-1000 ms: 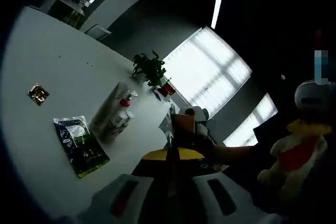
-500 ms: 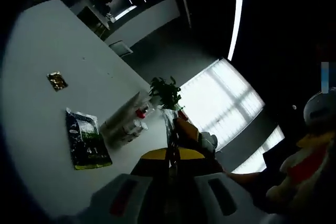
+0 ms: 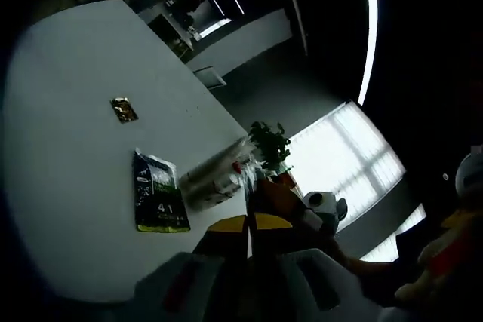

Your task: Arrange the skincare products in the storage area until every visible bottle or jar stands upright without overlapping.

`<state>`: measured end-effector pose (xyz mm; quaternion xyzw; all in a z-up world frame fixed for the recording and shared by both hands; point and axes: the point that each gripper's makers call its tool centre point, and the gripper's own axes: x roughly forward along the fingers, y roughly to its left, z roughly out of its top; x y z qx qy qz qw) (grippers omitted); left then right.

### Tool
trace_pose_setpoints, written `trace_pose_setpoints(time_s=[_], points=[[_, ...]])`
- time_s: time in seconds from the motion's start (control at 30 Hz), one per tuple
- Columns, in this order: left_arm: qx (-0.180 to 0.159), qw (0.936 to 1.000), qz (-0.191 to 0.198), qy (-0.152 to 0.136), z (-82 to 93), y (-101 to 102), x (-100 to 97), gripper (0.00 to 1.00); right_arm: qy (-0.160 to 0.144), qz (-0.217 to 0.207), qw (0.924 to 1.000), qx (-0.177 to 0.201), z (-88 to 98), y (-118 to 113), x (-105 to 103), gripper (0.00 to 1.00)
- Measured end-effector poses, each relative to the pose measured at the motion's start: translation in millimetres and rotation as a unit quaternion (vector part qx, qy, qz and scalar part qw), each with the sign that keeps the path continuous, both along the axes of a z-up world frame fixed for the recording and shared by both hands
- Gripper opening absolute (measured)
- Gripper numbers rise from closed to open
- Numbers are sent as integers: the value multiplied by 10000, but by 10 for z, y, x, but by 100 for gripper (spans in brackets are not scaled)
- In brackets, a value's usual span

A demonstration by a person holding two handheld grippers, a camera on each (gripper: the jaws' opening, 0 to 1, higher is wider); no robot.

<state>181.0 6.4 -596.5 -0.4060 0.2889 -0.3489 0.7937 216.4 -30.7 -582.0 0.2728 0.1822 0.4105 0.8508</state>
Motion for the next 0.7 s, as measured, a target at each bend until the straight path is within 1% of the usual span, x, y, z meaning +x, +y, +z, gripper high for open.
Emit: trace_pose_setpoints(time_s=[0.03, 0.07, 0.1, 0.13, 0.17, 0.2, 0.23, 0.3, 0.37, 0.4, 0.43, 0.47, 0.5, 0.57, 0.63, 0.7], points=[[19, 10000, 18, 52, -28, 11, 7, 0, -39, 9, 9998, -204, -38, 10, 12, 2], [32, 10000, 25, 58, -37, 17, 10, 0, -258, 52, 9990, -370, -40, 37, 39, 2], [75, 9999, 45, 81, -60, 34, 16, 0, -308, 62, 9984, -476, -56, 54, 46, 2], [106, 9999, 51, 123, -82, 50, 25, 0, -492, 126, 9963, -690, -80, 89, 48, 2], [160, 9997, 64, 164, -110, 78, 32, 0, -621, 137, 9948, -801, -82, 108, 54, 2], [188, 9997, 72, 170, -125, 100, 42, 0, -887, 211, 9896, -1117, -113, 137, 55, 2], [268, 9994, 67, 228, -172, 139, 52, 0, -856, 247, 9877, -1282, -168, 153, 71, 2], [445, 9985, 84, 316, -271, 223, 84, 0, -948, 351, 9816, -1618, -258, 201, 97, 2], [537, 9977, 93, 402, -334, 260, 101, 0, -877, 399, 9747, -2018, -387, 231, 108, 2], [626, 9969, 109, 459, -394, 295, 123, 0, -841, 422, 9717, -2169, -446, 267, 115, 2], [680, 9964, 120, 488, -433, 318, 140, 0, -830, 439, 9696, -2258, -481, 288, 122, 2], [722, 9958, 133, 554, -492, 354, 166, 0, -809, 418, 9702, -2244, -494, 328, 141, 2], [746, 9954, 137, 591, -530, 375, 184, 0, -779, 424, 9692, -2297, -527, 347, 158, 2], [836, 9944, 138, 634, -612, 414, 225, 0, -715, 453, 9651, -2478, -636, 382, 203, 2], [1016, 9924, 111, 681, -713, 455, 262, 0, -609, 497, 9625, -2595, -723, 431, 239, 1], [1088, 9914, 115, 719, -781, 477, 296, 0, -567, 521, 9601, -2688, -784, 468, 263, 1]])
